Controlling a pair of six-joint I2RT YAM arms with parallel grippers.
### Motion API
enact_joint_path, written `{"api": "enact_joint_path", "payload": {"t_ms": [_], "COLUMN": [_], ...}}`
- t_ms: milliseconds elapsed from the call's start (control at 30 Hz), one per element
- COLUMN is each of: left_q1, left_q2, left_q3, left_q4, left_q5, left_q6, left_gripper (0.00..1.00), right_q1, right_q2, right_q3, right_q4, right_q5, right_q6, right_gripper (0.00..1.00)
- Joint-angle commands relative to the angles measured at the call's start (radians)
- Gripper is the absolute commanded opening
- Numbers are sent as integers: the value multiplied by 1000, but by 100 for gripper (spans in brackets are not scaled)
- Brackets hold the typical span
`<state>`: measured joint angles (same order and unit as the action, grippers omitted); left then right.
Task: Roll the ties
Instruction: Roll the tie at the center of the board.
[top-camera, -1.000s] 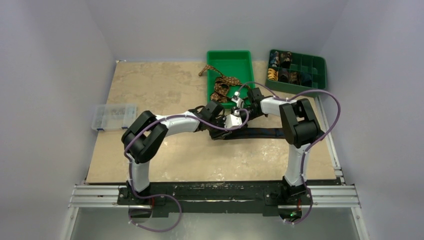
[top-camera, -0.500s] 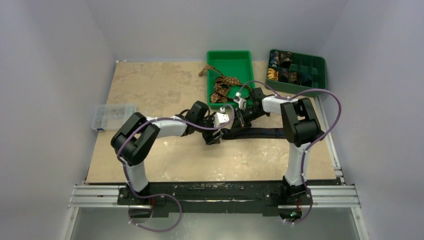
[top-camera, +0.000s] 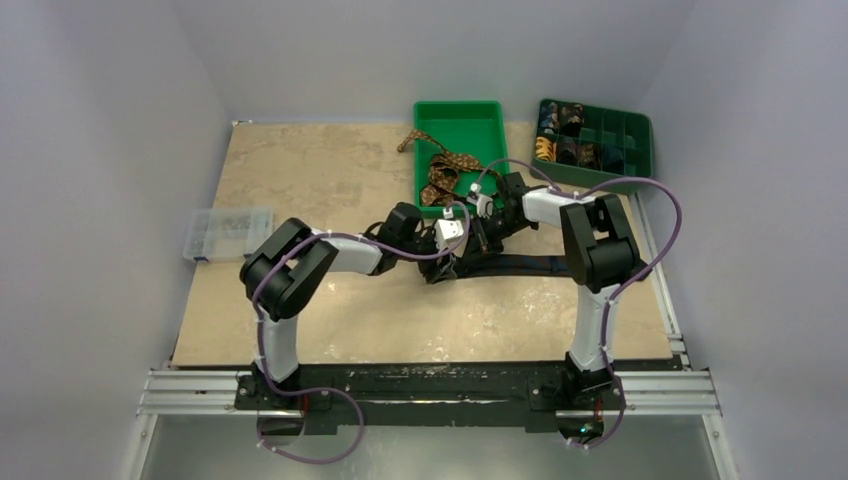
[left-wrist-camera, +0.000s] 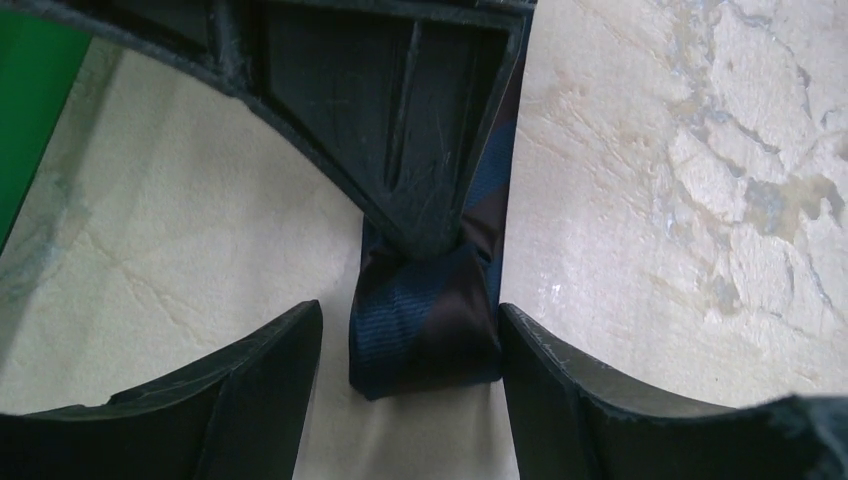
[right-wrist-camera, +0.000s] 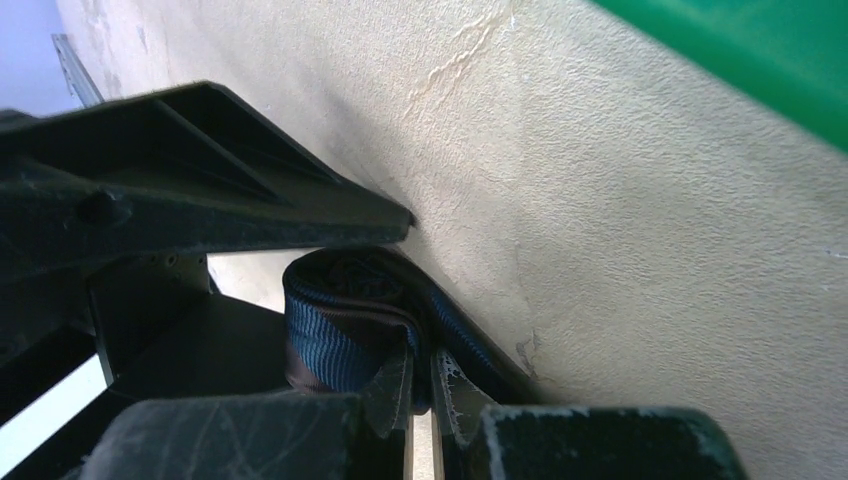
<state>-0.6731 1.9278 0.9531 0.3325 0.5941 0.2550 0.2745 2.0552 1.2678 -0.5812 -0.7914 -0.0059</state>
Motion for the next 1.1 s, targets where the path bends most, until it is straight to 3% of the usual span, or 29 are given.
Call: {"api": "enact_joint_path", "payload": {"t_ms": [0, 167, 267, 333, 467, 767, 1067], "left_q1": [-43, -83, -89, -89, -92, -108, -109], "left_q2": [39, 27, 0, -13, -23, -25, -24], "left_q3": [41, 27, 14, 6, 10, 38, 40], "left_q4": [61, 9, -61, -95, -156, -236, -238], "left_q5": [18, -71, -88, -104, -119, -137, -148], "left_q6": [-66, 27, 107, 163, 241, 290, 287], "left_gripper": [61, 28, 11, 8, 4, 1, 0], "right_q1": [3, 8, -13, -46, -105, -58, -35], "right_q2": [10, -5, -23, -29, -29, 35, -3], "right_q3": [-37, 10, 72, 119, 198, 215, 222], "right_q4": [50, -9, -120, -202, -331, -292, -362], "right_q5": [223, 89, 46, 12, -6, 166, 175], "right_q6": [-44, -66, -114, -152, -218, -205, -259], "right_gripper": [0, 0, 19, 27, 31, 30, 10]}}
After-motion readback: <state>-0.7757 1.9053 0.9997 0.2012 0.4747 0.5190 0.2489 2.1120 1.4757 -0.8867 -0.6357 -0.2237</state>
